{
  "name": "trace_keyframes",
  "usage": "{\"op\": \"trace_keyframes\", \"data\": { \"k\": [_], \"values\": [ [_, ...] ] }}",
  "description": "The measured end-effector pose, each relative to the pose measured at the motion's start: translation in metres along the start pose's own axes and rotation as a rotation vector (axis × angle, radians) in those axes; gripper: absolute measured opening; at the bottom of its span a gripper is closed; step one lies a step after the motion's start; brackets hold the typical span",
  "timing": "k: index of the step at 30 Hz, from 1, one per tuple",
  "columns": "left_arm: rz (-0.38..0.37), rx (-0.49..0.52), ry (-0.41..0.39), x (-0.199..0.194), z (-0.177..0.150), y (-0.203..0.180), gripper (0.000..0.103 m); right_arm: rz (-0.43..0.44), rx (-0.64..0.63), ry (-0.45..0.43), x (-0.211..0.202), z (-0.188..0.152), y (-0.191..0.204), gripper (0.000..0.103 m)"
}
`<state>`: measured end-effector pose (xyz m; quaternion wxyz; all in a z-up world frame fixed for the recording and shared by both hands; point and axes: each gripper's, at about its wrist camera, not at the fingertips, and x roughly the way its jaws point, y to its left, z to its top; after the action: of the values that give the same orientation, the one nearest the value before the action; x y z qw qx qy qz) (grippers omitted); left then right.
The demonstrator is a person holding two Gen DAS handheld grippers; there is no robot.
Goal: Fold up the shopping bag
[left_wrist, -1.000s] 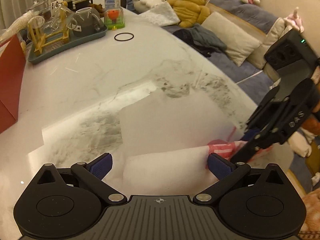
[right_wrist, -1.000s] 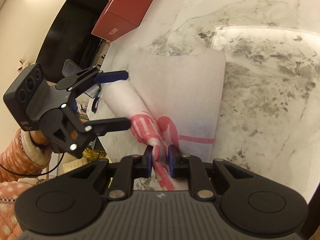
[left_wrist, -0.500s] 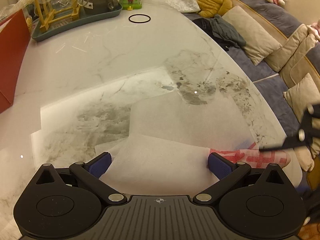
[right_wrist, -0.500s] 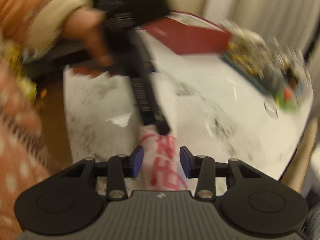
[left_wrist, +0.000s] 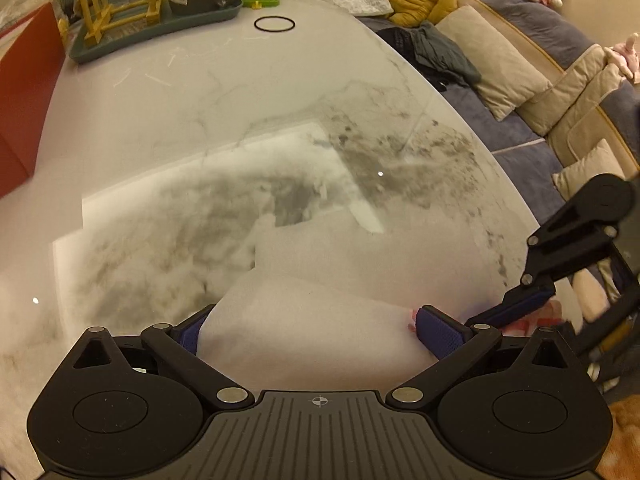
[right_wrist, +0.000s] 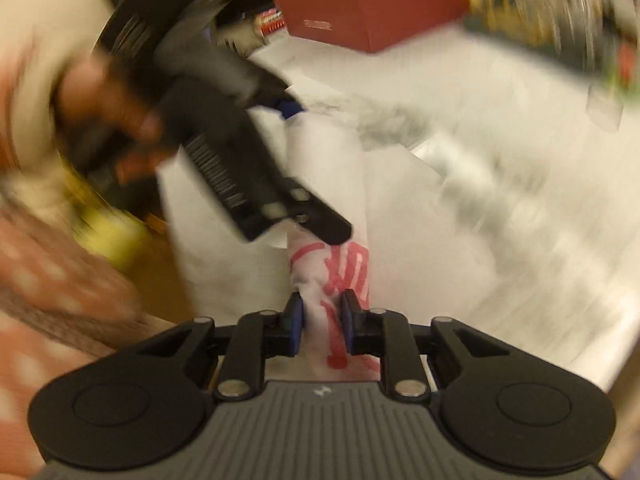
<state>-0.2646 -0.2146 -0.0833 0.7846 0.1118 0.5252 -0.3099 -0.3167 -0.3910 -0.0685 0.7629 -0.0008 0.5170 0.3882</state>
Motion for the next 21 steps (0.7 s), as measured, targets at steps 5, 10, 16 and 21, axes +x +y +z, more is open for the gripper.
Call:
{"op": "trace_keyframes", "data": {
  "k": [5,10,16,21],
  "values": [
    [0.014,-0.01,-0.069,-0.006,0.003,0.001,0.103,0.203,0.407,-0.058,0.005,-0.019,-0.055,0.019],
    [0.028,0.127,-0.171,-0.036,0.011,-0.012,0.103,0.27,0.595,-0.082,0.007,-0.03,-0.078,0.022],
    [0.085,0.242,-0.134,-0.039,0.012,-0.014,0.103,0.309,0.686,-0.117,0.011,-0.041,-0.086,0.023],
    [0.09,0.246,-0.113,-0.014,0.017,-0.022,0.103,0.304,0.688,-0.114,0.011,-0.04,-0.085,0.023]
  ]
}}
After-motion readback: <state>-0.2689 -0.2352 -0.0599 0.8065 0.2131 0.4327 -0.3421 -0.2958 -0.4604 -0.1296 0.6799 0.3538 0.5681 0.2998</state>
